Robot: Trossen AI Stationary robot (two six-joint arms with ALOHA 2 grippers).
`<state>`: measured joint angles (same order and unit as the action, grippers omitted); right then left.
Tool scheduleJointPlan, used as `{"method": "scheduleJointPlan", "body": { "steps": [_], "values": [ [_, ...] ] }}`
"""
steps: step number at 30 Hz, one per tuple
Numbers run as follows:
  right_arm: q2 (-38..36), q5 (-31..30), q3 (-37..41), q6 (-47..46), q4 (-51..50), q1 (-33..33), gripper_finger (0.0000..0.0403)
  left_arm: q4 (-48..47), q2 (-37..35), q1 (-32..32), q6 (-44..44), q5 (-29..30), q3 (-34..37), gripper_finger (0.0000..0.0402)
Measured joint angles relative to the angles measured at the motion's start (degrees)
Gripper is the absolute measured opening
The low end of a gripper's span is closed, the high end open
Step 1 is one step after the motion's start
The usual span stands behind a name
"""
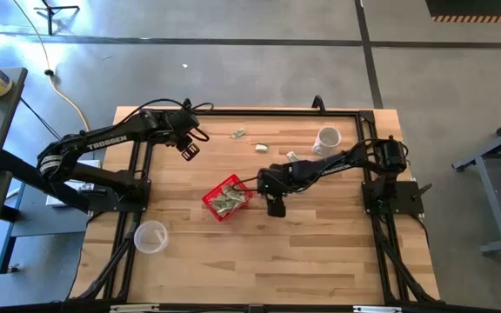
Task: Pick and place Stevia / Truvia into bins
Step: Put the green stevia packet into the red basket
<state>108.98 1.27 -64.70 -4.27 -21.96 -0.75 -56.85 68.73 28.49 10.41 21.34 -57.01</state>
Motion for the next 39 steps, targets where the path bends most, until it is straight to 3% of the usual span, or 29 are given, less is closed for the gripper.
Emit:
{"method": "scheduleJointPlan", "body": {
  "steps": [7,12,16,20,23,26,28,33,39],
  "values": [
    [-0.1,1.8,-0.1,0.7,0.4,-1.0,0.0024,5.0,0.0,0.0,-3.9,0.0,0.0,0.0167],
    [-0.3,3.9,-1.2,-4.5,-1.1,-3.0,0.0010,7.0,0.0,0.0,-5.6,0.0,0.0,0.0168],
    [-4.5,4.2,-8.3,-3.0,-2.3,-3.8,0.0008,6.1,0.0,0.0,-6.2,-2.1,0.0,0.0168],
    [-4.2,16.1,-16.8,0.7,-1.4,-4.8,0.0005,6.3,0.0,0.0,-7.1,-9.4,0.0,0.0168],
    [0.4,21.0,-21.0,1.2,-2.3,-4.4,0.0019,6.9,0.1,0.0,-7.6,-15.0,0.0,0.0168],
    [5.1,25.7,-23.4,-0.8,-2.8,-4.7,0.0065,7.2,0.2,0.0,-7.2,-15.7,0.0,0.0168],
    [6.8,25.4,-25.3,-1.2,-2.5,-4.9,0.0104,7.5,0.2,0.0,-7.2,-15.0,0.0,0.0168],
    [6.9,17.4,-29.4,3.9,-7.9,-5.0,0.0194,8.0,0.2,0.0,-7.2,-14.1,0.0,0.0168],
    [-0.4,2.3,-28.7,7.7,-21.6,-5.7,0.0265,13.6,4.2,0.0,-6.9,-20.1,-0.1,0.0168]
  ]
}}
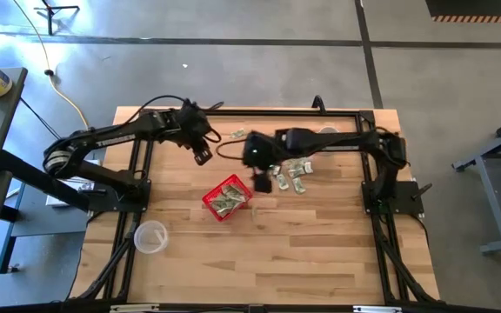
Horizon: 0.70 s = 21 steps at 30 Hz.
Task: Pick and place Stevia / Truvia into bins
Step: Put the green stevia packet into the red basket
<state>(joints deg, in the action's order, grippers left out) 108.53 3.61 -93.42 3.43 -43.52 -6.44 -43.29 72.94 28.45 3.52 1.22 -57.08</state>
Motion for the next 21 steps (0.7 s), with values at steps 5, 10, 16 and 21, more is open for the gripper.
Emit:
{"method": "scheduleJointPlan", "body": {
  "steps": [5,10,16,21],
  "values": [
    [-3.6,0.3,14.9,-8.5,-1.4,3.2,0.0285,-3.7,3.7,0.0,2.3,-2.4,0.0,0.0168],
    [-3.8,0.4,26.1,-29.2,19.3,10.1,0.0287,-7.5,4.9,-0.7,6.2,-1.9,0.0,0.0168],
    [-2.8,-19.0,26.3,-38.5,26.3,18.0,0.0287,-7.7,5.0,-1.9,6.9,-0.3,0.0,0.0168],
    [1.5,-22.5,26.4,-50.8,29.4,20.1,0.0287,-6.8,5.0,-1.9,4.7,1.9,0.0,0.0168]
  ]
}}
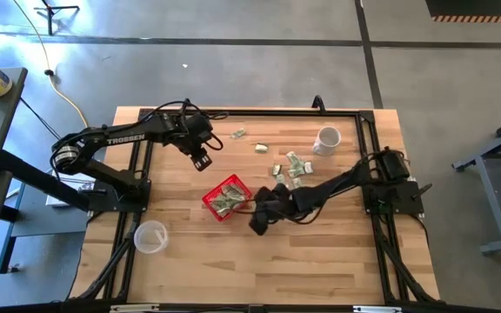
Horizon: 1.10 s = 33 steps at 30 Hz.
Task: Pick and place Stevia / Truvia into bins
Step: Put the green stevia packet into the red basket
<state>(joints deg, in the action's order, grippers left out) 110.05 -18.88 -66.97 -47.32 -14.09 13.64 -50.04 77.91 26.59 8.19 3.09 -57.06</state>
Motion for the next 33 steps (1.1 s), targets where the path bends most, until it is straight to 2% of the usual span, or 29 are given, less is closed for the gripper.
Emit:
{"method": "scheduleJointPlan", "body": {
  "steps": [4,9,11,14,17,19,21,24,28,30,33],
  "values": [
    [3.8,-0.2,-1.9,-6.9,2.7,-0.1,0.0287,0.6,0.0,0.0,-3.4,2.2,0.0,0.0168],
    [9.0,-0.9,-5.9,-12.0,-1.8,-0.1,0.0285,0.6,0.0,0.0,-6.9,3.0,0.0,0.0168],
    [10.6,-2.5,-7.6,-12.8,-5.1,-0.1,0.0270,0.7,0.0,0.0,-7.6,3.1,0.0,0.0168],
    [11.5,-3.2,-9.9,-13.4,-10.4,-0.2,0.0213,0.7,0.0,0.0,-9.0,3.0,0.0,0.0168],
    [11.3,-1.6,-11.0,-13.3,-14.4,-0.6,0.0120,0.7,0.0,0.0,-11.3,3.0,0.0,0.0168],
    [11.1,1.1,-12.2,-13.3,-16.9,-1.0,0.0047,0.7,0.0,0.0,-13.1,3.0,0.0,0.0168],
    [10.4,6.3,-14.4,-11.6,-19.4,-1.9,0.0015,0.7,0.0,0.0,-13.8,3.0,0.0,0.0168],
    [9.1,9.6,-20.8,-7.9,-22.3,-3.1,0.0022,0.6,0.0,0.0,-14.0,3.0,0.0,0.0168],
    [5.2,4.8,-32.4,2.6,-25.2,-5.9,0.0005,0.6,0.0,0.0,-14.0,2.5,0.0,0.0168],
    [5.2,4.2,-35.3,7.0,-25.0,-8.1,0.0009,0.4,0.0,0.0,-14.3,3.1,0.0,0.0168],
    [7.2,9.9,-35.0,10.6,-23.2,-11.4,0.0008,-0.2,0.0,0.0,-15.4,6.4,0.0,0.0168]
  ]
}}
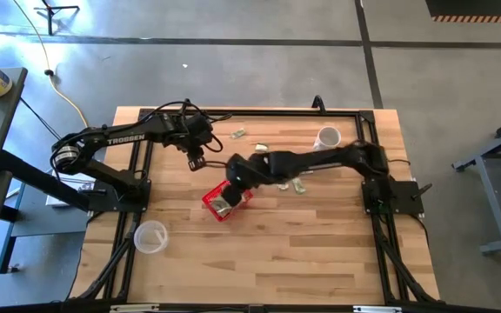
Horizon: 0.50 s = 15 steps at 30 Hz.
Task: Pick and place Stevia / Truvia into bins
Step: Put the green stevia packet into the red basket
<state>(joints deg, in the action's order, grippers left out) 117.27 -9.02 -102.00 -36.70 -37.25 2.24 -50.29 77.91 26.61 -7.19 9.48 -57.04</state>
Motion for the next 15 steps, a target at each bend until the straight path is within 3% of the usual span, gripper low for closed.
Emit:
{"method": "scheduleJointPlan", "body": {
  "steps": [3,6,11,15],
  "values": [
    [2.6,7.5,-0.1,1.3,2.3,-2.0,0.0009,0.4,0.0,0.0,-1.7,1.6,0.0,0.0168],
    [4.9,13.5,-0.2,2.2,4.5,-2.2,0.0038,2.1,0.0,0.0,-1.8,1.7,0.0,0.0168],
    [5.0,9.5,-0.2,2.3,0.4,-1.6,0.0158,8.5,0.0,0.0,-2.7,7.6,0.0,0.0168],
    [2.3,3.6,-0.2,8.8,-6.3,-1.0,0.0274,15.4,0.1,0.1,-5.6,5.1,0.0,0.0168]
  ]
}}
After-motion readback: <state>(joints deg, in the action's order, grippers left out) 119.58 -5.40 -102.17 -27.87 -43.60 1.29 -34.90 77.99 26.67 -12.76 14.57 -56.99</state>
